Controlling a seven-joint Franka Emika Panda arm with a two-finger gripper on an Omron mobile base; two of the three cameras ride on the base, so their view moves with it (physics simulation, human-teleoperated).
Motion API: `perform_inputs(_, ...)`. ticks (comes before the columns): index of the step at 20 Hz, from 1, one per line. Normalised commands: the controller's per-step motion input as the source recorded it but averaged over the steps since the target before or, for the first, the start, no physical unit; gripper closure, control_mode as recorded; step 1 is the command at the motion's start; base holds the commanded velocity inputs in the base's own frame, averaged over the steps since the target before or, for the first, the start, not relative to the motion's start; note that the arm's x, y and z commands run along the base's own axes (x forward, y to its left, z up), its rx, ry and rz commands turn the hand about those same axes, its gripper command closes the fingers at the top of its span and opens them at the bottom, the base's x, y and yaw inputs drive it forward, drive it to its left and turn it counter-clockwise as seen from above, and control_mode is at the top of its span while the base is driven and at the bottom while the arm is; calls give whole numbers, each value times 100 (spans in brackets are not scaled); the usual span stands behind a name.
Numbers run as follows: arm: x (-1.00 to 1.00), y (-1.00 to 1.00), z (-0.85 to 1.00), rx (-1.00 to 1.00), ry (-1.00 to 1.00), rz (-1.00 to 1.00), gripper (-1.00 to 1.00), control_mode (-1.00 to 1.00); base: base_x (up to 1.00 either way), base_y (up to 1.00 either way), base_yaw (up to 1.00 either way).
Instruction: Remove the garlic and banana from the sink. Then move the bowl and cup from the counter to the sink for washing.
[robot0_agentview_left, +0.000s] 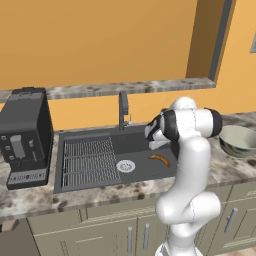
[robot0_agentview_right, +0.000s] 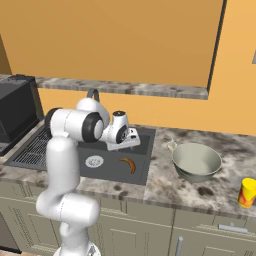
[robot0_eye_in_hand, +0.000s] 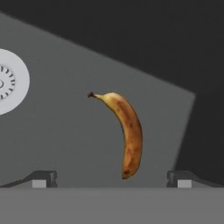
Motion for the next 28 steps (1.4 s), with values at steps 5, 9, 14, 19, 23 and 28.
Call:
perform_inputs(5,9,-1,-20,0,0,5,-100,-100,0,0,0)
perform_inputs(9,10,-1,-20,0,1,5,-100,-100,0,0,0)
perform_inputs(14,8,-5,-17,-1,1,4,-100,-100,0,0,0)
perform_inputs(19,6,-6,-17,-1,0,3,-100,-100,0,0,0)
perform_inputs(23,5,-5,-19,-3,0,1,-100,-100,0,0,0)
perform_inputs(28,7,-3,-19,-1,0,0,-100,-100,0,0,0)
